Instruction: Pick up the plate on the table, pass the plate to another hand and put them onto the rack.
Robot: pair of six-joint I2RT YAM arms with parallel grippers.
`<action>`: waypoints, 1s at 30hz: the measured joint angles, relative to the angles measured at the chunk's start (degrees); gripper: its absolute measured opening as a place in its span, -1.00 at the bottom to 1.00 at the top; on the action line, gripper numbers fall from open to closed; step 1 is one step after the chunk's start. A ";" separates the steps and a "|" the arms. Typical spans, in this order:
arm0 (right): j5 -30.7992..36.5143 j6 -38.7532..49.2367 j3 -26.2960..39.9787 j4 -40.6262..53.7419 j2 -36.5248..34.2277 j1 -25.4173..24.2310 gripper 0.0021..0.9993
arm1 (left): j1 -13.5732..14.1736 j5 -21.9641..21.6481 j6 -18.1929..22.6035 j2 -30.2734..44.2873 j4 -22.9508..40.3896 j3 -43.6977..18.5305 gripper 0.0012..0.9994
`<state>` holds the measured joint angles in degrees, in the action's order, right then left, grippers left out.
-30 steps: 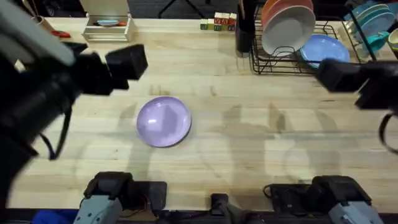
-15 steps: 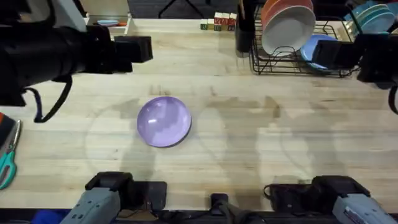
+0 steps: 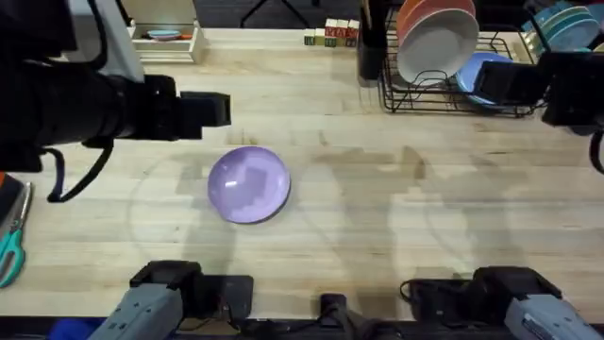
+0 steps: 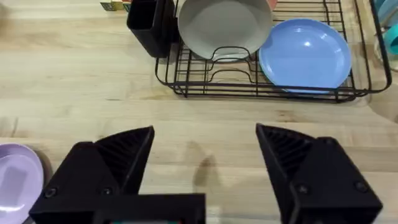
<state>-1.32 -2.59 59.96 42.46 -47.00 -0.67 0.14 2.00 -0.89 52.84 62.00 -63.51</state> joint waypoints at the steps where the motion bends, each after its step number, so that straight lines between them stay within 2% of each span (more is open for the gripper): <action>1: 0.00 0.00 0.00 0.02 0.02 0.00 0.99 | 0.00 -0.47 0.00 0.21 0.49 0.00 0.99; 21: 0.00 0.00 0.00 0.02 0.02 0.00 0.99 | 0.00 -1.79 0.24 1.70 3.25 0.21 0.99; 30: 0.00 0.00 0.00 0.00 0.00 0.00 0.99 | 0.00 -1.79 0.46 8.52 -1.39 6.47 0.99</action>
<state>-1.32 -2.59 59.96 42.46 -47.00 -0.67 0.14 0.21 -0.43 61.36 60.60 -57.04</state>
